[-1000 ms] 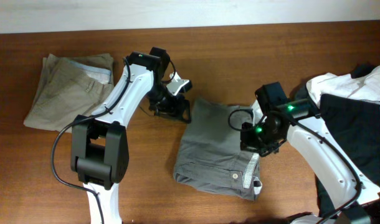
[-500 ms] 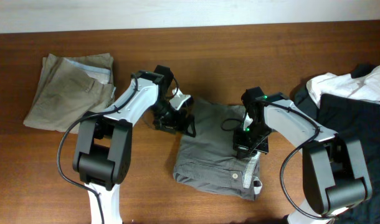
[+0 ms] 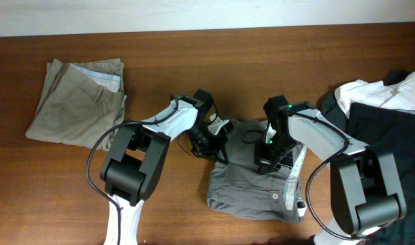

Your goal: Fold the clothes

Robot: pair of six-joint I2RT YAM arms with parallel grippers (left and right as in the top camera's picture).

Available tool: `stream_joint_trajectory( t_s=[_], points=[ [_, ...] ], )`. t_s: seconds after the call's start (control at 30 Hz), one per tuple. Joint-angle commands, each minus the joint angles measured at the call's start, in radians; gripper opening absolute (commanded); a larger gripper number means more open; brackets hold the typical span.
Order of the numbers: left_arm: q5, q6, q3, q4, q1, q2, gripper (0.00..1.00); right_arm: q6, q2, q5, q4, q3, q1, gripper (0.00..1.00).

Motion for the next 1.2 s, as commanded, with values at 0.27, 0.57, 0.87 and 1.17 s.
stream_joint_trajectory(
  t_s=[0.27, 0.57, 0.87, 1.17],
  points=[
    [0.09, -0.143, -0.007, 0.069, 0.07, 0.014, 0.69, 0.009, 0.044, 0.031, 0.051, 0.006, -0.006, 0.04],
    [0.098, -0.094, -0.007, 0.145, -0.035, 0.035, 0.01, 0.008, 0.044, 0.028, 0.072, 0.006, -0.006, 0.04],
    [0.143, -0.069, 0.265, 0.014, 0.212, -0.046, 0.0, -0.03, -0.231, 0.059, -0.127, 0.244, -0.007, 0.04],
    [0.029, -0.443, 0.629, 0.357, 0.675, -0.051, 0.0, -0.019, -0.299, 0.055, -0.144, 0.313, -0.005, 0.04]
  ],
)
